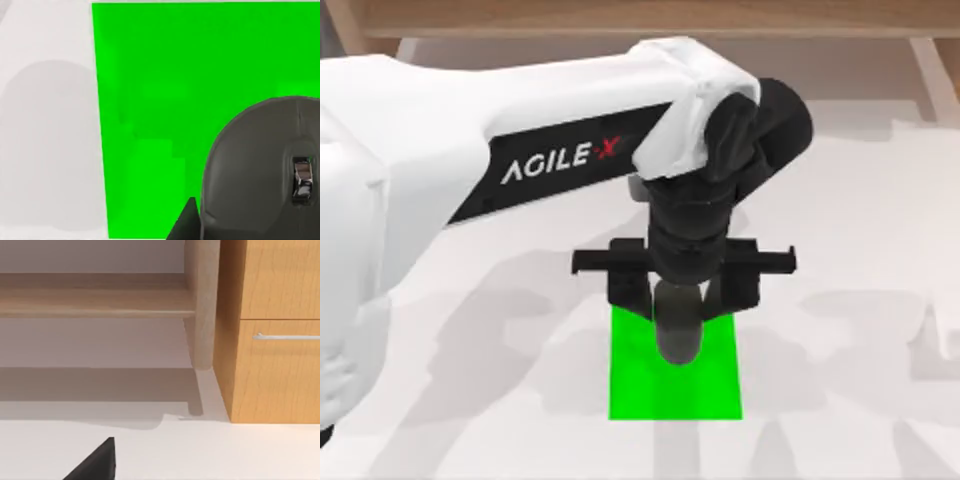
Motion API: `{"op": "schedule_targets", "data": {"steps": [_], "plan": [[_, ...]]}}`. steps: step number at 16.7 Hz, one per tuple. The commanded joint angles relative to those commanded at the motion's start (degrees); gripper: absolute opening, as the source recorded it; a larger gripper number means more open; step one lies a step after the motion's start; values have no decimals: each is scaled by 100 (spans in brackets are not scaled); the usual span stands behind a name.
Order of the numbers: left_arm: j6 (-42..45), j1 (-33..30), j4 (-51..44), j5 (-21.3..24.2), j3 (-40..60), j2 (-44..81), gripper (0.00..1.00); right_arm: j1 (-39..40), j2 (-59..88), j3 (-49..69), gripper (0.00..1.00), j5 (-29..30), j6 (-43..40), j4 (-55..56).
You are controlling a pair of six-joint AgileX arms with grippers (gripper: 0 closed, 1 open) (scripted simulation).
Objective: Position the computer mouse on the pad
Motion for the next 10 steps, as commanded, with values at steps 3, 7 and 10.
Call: {"op": "schedule_targets", "data": {"steps": [3, 7, 10], "plan": [[0, 0, 0, 0, 0, 0, 0, 0, 0, 0, 100, 0, 0, 0], [13, 30, 88, 17, -67, 26, 0, 0, 0, 0, 100, 0, 0, 0], [15, 29, 250, 15, -187, 66, 0, 0, 0, 0, 100, 0, 0, 0]]}}
